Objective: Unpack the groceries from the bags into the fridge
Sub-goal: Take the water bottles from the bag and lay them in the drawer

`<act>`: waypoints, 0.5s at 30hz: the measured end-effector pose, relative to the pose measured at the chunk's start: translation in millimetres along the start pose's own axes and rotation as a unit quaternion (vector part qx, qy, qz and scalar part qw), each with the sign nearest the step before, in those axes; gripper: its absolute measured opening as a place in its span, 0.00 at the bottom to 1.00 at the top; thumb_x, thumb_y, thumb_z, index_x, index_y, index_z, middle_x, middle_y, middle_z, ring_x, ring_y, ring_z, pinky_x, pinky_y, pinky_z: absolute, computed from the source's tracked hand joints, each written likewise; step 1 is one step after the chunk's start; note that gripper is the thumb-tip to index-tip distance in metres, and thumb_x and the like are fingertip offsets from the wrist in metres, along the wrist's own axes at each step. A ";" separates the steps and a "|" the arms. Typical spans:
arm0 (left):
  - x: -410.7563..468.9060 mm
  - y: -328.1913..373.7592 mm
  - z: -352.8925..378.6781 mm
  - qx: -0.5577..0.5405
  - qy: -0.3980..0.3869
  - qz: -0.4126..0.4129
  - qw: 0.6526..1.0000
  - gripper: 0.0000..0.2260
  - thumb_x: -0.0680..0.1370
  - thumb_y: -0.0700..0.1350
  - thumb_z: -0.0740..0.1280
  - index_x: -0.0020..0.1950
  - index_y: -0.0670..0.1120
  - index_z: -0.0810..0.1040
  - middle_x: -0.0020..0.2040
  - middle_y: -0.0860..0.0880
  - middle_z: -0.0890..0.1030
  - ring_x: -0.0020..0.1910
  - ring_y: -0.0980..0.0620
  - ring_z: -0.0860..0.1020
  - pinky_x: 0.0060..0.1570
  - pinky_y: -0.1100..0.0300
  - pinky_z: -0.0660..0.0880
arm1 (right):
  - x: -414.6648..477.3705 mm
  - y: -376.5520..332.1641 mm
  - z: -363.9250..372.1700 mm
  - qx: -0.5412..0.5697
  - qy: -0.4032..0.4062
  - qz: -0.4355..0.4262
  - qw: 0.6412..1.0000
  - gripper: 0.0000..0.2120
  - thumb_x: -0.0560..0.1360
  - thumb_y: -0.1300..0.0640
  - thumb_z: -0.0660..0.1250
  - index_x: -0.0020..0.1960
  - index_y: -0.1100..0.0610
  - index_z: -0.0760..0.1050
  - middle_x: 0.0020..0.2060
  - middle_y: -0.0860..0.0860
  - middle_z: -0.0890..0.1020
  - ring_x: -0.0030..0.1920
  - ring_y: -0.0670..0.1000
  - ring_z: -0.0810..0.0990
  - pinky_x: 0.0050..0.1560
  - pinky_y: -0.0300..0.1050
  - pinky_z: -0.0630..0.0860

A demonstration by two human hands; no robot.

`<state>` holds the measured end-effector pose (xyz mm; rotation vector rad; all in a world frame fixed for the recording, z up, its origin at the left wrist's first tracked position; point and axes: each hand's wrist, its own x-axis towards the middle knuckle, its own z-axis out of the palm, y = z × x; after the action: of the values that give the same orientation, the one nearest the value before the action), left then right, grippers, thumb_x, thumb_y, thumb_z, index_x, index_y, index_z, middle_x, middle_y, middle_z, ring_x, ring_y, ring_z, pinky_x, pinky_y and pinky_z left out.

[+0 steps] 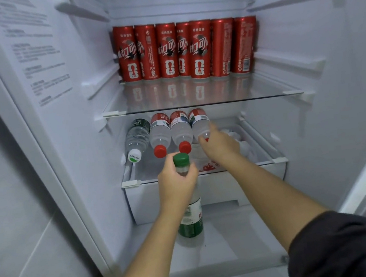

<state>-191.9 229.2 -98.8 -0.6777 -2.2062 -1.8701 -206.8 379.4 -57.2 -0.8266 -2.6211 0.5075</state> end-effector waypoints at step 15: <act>-6.2 -20.5 -35.4 0.297 -0.148 0.085 0.940 0.30 0.65 0.69 0.66 0.61 0.55 0.72 0.53 0.58 0.77 0.57 0.56 0.72 0.69 0.52 0.62 | -62.1 -30.9 -26.9 0.011 -0.137 -0.197 0.971 0.20 0.71 0.37 0.65 0.35 0.53 0.67 0.34 0.50 0.75 0.35 0.51 0.75 0.36 0.49 0.72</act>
<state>-201.1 191.3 -112.5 -1.0215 -2.5996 -0.9777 -162.3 324.7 -33.6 -0.2216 -2.9197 0.5683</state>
